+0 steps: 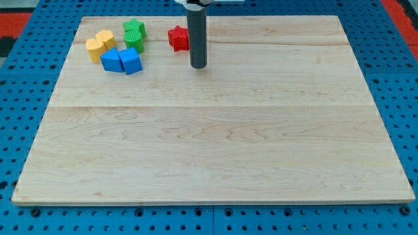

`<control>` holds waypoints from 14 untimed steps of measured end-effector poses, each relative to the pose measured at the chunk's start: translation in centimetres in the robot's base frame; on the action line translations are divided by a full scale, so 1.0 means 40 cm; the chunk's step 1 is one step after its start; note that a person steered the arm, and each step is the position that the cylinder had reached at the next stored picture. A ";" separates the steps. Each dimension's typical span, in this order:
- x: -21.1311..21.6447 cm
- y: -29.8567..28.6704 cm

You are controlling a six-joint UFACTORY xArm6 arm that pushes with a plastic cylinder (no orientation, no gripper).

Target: Push the red circle towards the bottom right

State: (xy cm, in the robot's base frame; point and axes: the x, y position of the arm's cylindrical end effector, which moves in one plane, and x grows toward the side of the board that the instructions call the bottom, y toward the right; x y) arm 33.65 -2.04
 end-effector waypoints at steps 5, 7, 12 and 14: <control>0.021 0.201; 0.297 0.201; 0.109 -0.691; -0.077 -0.659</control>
State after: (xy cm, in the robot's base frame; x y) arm 30.56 -28.41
